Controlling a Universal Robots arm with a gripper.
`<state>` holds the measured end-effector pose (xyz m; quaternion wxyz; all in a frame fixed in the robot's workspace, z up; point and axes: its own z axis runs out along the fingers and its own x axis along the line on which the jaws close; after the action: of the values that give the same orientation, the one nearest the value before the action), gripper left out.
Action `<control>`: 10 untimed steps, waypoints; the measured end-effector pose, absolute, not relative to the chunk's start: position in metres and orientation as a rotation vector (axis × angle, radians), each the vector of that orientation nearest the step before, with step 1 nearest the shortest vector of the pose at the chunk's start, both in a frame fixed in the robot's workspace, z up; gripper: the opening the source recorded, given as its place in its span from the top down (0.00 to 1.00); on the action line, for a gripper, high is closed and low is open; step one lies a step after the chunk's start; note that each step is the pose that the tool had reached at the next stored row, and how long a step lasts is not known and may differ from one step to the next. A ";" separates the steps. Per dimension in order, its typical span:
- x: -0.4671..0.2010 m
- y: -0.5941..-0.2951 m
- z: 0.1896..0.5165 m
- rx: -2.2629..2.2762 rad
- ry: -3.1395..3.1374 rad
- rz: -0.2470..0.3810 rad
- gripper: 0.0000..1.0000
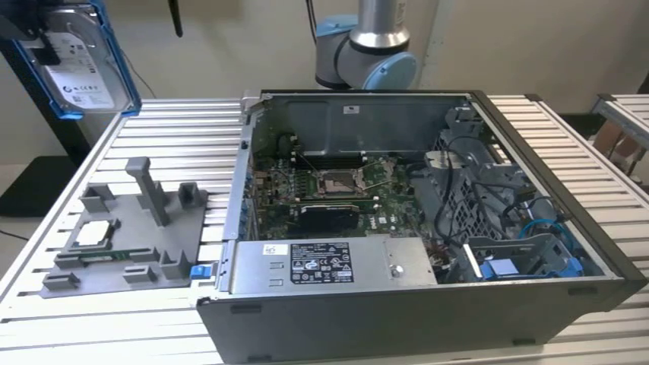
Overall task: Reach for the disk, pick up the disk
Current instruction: 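Pick up the disk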
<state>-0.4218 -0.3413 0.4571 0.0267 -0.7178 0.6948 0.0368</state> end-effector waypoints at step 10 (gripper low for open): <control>-0.403 -0.341 0.457 -2.217 2.146 0.114 1.00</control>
<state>-0.4035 -0.3413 0.4571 0.0267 -0.7178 0.6948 0.0368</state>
